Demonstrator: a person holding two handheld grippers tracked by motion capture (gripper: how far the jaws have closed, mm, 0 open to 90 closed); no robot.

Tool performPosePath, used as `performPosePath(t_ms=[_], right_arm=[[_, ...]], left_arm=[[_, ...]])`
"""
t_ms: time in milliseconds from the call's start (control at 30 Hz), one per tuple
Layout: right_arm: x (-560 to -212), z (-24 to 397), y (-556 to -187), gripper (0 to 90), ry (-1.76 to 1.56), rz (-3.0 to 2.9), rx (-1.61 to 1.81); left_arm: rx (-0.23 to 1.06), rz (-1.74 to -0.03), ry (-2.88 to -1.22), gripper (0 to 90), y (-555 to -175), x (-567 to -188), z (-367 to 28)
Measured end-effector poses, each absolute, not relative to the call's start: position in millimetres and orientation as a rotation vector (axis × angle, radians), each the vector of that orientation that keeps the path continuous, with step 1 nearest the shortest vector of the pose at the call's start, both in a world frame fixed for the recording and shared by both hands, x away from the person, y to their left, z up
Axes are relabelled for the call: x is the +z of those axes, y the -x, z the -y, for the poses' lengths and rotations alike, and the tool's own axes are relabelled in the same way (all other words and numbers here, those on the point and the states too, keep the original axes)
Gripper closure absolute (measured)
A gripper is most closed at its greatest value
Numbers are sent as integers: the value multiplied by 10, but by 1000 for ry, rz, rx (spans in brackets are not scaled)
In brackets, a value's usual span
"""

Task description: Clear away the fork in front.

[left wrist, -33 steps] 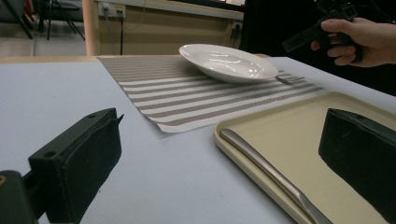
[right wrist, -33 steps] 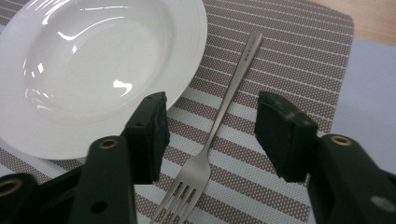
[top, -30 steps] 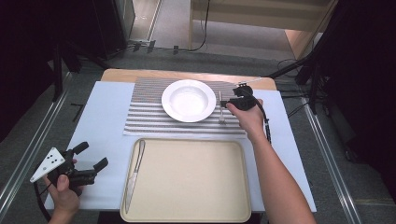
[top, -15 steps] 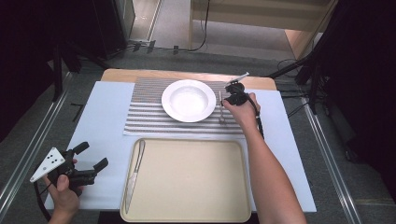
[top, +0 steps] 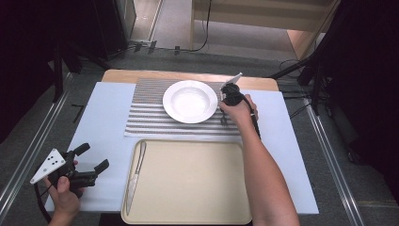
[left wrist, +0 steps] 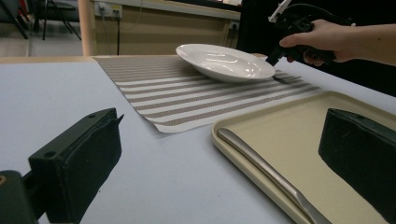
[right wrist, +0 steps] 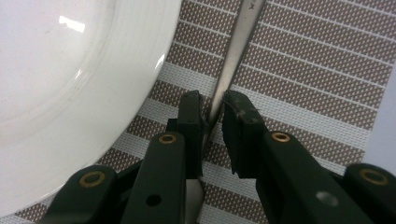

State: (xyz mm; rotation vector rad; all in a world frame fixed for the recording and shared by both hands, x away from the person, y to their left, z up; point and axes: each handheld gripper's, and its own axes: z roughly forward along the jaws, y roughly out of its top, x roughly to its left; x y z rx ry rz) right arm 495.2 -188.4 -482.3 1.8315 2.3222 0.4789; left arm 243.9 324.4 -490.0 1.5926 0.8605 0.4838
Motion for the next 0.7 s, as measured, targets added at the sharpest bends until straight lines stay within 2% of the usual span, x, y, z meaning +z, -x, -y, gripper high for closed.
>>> performPosePath(t_ms=[300,700], right_arm=[[-4805,1882,-4952,829,-1885,-2256,393],[-4782,1977,-4907,835,-1904,-2314,364]], left_arm=[[481,-861,-1595,0,-2442,-4902,-3241],[481,-865,-1598,0,-2450,-4903,-3233]])
